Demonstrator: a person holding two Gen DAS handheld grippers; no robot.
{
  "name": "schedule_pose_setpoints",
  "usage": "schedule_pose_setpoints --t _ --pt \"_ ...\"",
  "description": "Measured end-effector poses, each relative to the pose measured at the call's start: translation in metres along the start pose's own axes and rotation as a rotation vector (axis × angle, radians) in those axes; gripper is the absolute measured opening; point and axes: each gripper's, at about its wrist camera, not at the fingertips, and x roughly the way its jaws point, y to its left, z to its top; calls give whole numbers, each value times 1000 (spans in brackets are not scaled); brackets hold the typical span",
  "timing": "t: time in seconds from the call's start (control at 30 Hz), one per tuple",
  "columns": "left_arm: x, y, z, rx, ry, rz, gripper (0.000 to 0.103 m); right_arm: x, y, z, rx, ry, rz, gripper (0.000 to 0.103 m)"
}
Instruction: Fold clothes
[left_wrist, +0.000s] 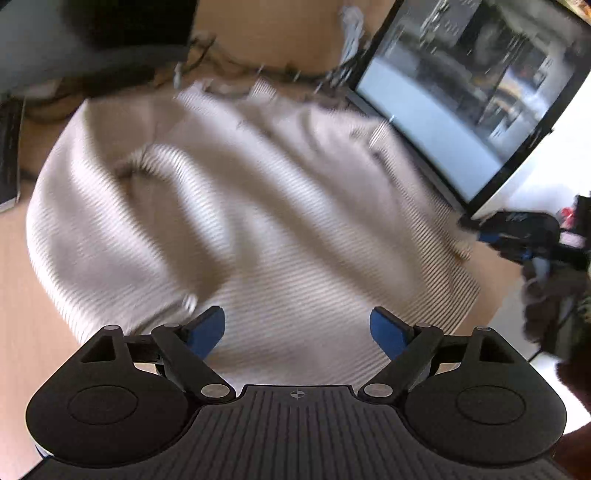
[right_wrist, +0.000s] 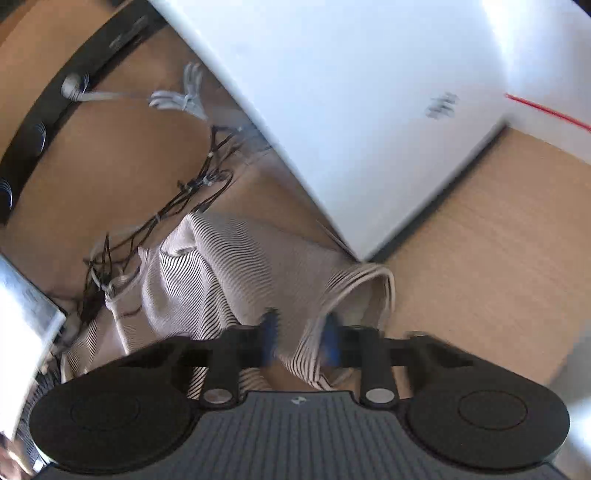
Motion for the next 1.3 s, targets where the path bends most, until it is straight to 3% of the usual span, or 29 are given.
schedule_pose_setpoints --t 0.1,0.27,0.4,0.6,0.87,0.9,0.93,1.0,1.07,1.13,1.2,1.3 --pt "-3 0 7 -5 -28 -9 93 -24 38 21 -153 -74 51 4" --pt "5 5 4 -75 -39 -26 94 -69 121 72 -441 -288 93 4" --pt "0 5 -2 -128 -71 -42 96 -71 182 104 -635 -391 110 4" --pt "-24 8 -7 -183 -155 -8 100 -30 256 126 -687 -275 304 4" --pt "-22 16 -14 -267 -148 41 100 16 328 98 -785 -150 509 6" --pt "-20 16 -14 -273 -141 45 100 18 330 96 -786 -137 529 14" --pt "-18 16 -15 -278 -134 49 100 19 330 96 -785 -134 542 29" --pt "-14 19 -13 -287 -125 50 100 19 329 97 -781 -142 565 44" --pt "-10 17 -12 -289 -119 46 100 21 321 99 -770 -139 568 47" --pt "-5 16 -9 -282 -111 40 100 28 309 100 -750 -120 555 63" --pt "0 15 -5 -274 -103 34 101 37 289 91 -740 -94 523 72" --pt "10 11 1 -256 -82 26 101 49 255 69 -731 -59 464 74"
